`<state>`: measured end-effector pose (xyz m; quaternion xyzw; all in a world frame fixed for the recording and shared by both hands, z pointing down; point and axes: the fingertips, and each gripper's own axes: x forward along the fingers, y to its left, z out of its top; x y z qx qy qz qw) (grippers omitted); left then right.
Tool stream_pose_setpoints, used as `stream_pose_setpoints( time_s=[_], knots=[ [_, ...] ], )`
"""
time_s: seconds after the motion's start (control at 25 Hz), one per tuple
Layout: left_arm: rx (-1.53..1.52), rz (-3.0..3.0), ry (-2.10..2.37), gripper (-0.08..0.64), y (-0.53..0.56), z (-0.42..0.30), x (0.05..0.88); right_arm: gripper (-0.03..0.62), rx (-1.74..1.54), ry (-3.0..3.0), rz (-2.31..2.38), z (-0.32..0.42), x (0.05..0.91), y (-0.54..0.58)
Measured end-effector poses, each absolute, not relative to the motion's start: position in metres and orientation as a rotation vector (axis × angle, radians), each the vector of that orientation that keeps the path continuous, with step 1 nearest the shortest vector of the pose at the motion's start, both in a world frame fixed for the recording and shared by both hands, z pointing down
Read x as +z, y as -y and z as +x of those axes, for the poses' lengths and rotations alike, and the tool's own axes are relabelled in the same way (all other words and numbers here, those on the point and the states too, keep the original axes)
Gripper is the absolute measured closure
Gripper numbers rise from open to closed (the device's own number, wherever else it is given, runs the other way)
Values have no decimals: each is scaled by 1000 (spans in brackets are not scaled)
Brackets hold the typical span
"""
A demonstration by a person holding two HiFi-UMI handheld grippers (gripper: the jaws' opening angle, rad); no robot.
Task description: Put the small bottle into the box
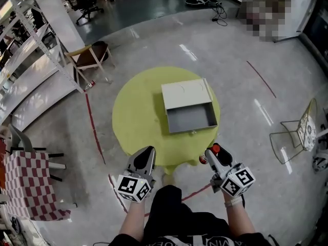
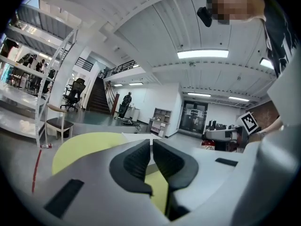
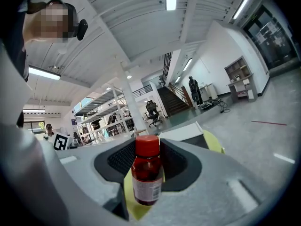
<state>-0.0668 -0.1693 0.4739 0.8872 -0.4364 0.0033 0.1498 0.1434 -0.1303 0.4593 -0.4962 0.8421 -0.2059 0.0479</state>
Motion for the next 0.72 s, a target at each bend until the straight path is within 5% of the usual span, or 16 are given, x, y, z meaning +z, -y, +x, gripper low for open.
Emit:
stream_pose_setpoints(
  time_s=[0.72],
  knots=[
    [169,2578,1103,535,247,-56,519,436,-713,-2583,-1545,113,484,231]
  ],
)
